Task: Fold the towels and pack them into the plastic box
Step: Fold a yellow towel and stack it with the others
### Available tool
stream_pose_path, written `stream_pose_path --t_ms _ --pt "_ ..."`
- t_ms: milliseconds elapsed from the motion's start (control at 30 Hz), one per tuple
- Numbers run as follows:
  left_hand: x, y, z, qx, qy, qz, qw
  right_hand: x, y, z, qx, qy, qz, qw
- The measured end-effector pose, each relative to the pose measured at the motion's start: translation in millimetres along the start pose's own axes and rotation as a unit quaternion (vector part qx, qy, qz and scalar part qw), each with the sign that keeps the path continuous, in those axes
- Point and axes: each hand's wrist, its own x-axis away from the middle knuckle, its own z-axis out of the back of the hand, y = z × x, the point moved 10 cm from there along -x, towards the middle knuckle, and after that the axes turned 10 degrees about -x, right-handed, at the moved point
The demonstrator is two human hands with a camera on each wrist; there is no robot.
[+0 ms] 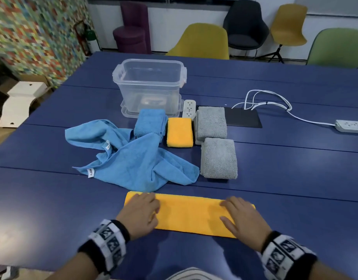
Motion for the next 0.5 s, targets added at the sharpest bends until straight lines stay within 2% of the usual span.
stream_pose_path --t_ms 67,100,167,200,367,500 --pt "-15 43 -15 0.041 -0.008 -0.025 0.999 -19 -20 -36 0.001 -0.024 -0.003 1.000" --pt "-22 61 -28 0.038 -0.032 -0.023 0.998 -27 -27 -55 0.016 -0.038 -0.008 0.999" --pt "-27 82 -55 0.035 -0.073 -0.025 0.996 -35 -30 -82 0.022 -0.065 -0.008 0.998" --pt "-26 84 -64 0.028 -0.067 -0.028 0.997 -35 -28 -90 0.015 -0.064 0.002 0.998" --pt "-15 38 -79 0.060 -0.067 0.011 0.996 -21 3 -83 0.048 -0.027 0.028 0.998" --pt "1 -10 -84 0.034 -0.128 0.063 0.989 -4 48 -71 0.089 -0.021 0.019 0.996"
